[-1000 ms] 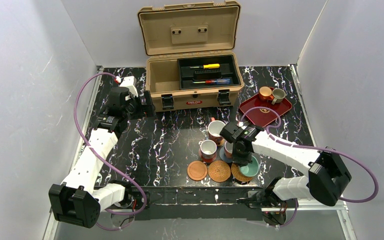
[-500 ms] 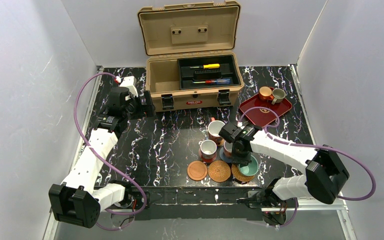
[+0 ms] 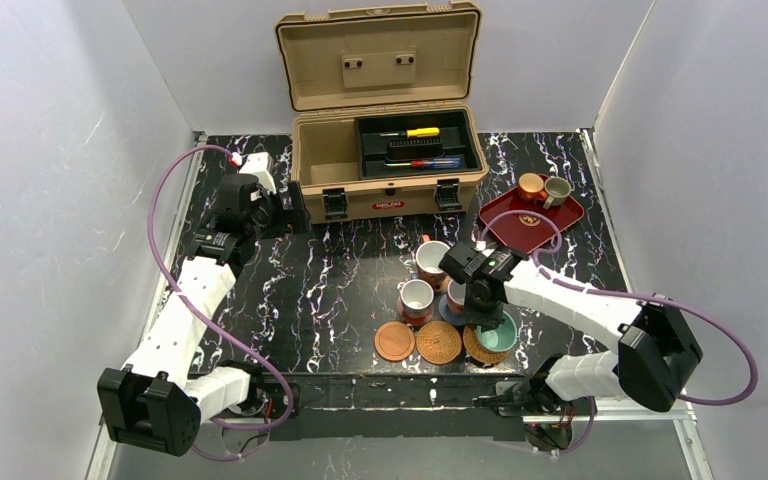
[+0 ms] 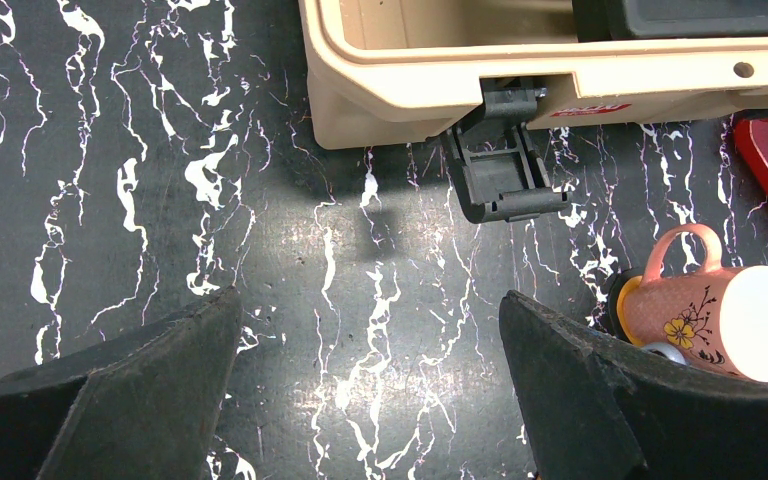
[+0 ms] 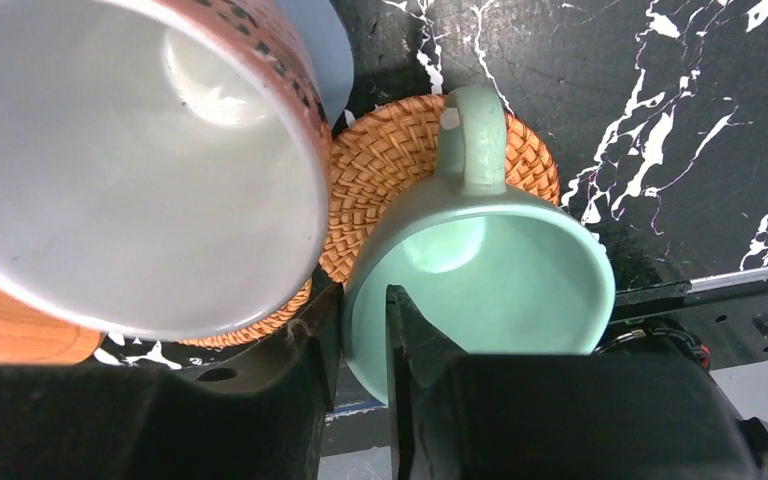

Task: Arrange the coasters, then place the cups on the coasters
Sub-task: Place the cup on the coaster, then pick up the cup from the tray.

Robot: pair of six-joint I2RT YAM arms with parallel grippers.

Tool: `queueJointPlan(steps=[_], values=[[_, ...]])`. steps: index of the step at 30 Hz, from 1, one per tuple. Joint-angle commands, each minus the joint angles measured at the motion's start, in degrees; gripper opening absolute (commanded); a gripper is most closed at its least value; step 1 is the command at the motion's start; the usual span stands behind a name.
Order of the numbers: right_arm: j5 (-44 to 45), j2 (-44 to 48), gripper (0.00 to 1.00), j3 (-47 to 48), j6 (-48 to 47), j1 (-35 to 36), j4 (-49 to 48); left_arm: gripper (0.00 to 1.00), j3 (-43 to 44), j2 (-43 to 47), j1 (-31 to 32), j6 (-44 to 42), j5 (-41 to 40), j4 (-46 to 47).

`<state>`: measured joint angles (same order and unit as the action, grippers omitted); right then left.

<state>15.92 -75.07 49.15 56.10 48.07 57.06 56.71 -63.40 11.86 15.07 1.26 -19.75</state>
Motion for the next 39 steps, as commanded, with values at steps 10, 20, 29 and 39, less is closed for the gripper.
queueJointPlan(steps=[10,20,29,39], values=[[2.63,5.47,0.41,6.18,-1.83,0.18,4.45,0.99,0.51,0.99,0.38,-0.29,-0.2,-0.73],[5.87,5.69,0.47,12.2,-7.08,-0.15,6.75,0.99,0.39,1.22,0.36,-0.43,-0.47,-0.73],[2.6,6.6,0.5,15.46,-15.18,-7.93,5.34,0.99,0.41,1.64,0.36,-0.73,-0.47,-0.73],[-4.68,0.91,0.52,21.67,-31.66,-27.87,-2.56,0.99,0.07,2.57,0.36,-1.18,-2.01,-0.47]])
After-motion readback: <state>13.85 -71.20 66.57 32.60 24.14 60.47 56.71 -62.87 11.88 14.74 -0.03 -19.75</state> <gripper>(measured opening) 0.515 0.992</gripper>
